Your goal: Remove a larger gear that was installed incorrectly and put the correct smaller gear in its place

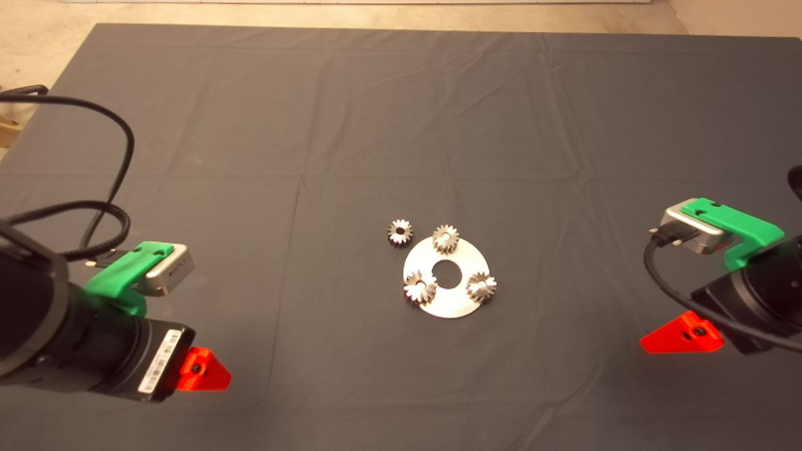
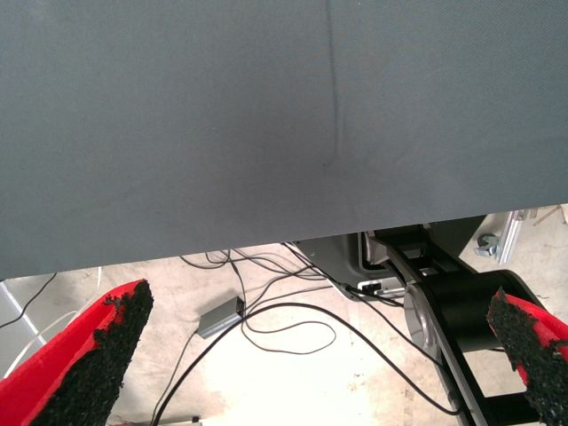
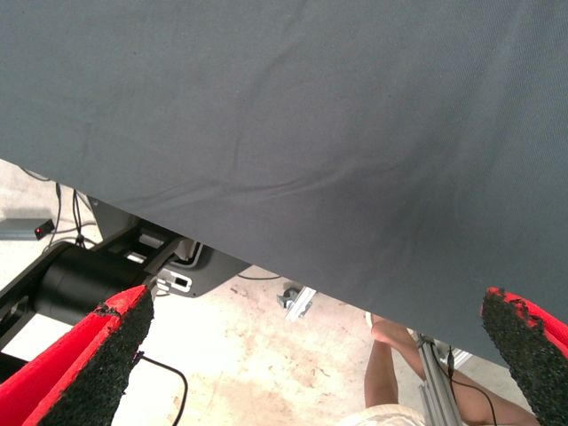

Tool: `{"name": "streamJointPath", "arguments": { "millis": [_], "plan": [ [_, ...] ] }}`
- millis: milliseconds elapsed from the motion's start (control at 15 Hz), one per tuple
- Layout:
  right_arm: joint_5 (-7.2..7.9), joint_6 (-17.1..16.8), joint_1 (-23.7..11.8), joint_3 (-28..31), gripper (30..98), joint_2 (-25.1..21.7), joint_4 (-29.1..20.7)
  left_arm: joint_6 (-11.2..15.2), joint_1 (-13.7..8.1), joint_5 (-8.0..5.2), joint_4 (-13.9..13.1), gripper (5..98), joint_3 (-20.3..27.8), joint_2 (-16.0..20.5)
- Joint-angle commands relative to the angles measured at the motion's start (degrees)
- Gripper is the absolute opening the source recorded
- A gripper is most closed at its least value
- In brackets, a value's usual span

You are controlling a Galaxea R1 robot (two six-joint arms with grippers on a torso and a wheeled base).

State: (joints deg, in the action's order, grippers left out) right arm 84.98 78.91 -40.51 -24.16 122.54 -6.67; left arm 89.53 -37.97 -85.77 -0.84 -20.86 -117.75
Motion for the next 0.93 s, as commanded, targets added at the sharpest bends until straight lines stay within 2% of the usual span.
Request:
{"name": "streamJointPath", "arguments": {
  "millis": [0,133,200,333,400,533,600,733,800,867],
  "plan": [
    [-0.25,-0.2,-1.1,0.2,97.8,-0.1,-1.3,-0.1,-0.3,-0.18,-0.1,97.7,0.7,0.2],
    [-0.25,-0.2,-1.1,0.2,97.9,-0.2,-1.3,-0.2,-0.3,-0.18,0.1,97.7,0.7,0.0],
    [-0.25,-0.2,-1.1,0.2,97.9,-0.2,-1.3,-1.0,-0.2,-0.45,0.1,97.7,0.6,-1.0],
    [-0.25,-0.2,-1.1,0.1,97.9,0.1,-1.3,-7.7,0.4,-0.06,0.8,97.7,0.5,-4.0],
    [-0.25,-0.2,-1.1,0.1,97.9,0.1,-1.3,-7.7,0.4,1.06,3.1,97.7,0.4,-3.9],
    [-0.25,-0.2,-1.1,0.1,97.9,0.1,-1.3,-7.4,1.8,5.32,10.6,97.7,0.3,-3.6],
    [-0.25,-0.2,-1.1,0.1,97.9,0.1,-1.3,-7.4,2.8,7.23,12.2,97.7,0.3,-3.8],
    [-0.34,-0.2,-1.1,0.1,97.9,0.2,-1.3,-7.5,5.3,12.3,15.5,97.7,0.3,-4.5],
    [-0.34,-0.2,-1.1,0.1,97.9,0.1,-1.3,-7.6,6.0,12.56,16.8,97.7,0.3,-4.9],
    [-0.34,-0.2,-1.1,0.1,97.9,0.2,-1.3,-8.0,7.9,12.47,19.2,97.7,-0.2,-4.9]
  ]
}}
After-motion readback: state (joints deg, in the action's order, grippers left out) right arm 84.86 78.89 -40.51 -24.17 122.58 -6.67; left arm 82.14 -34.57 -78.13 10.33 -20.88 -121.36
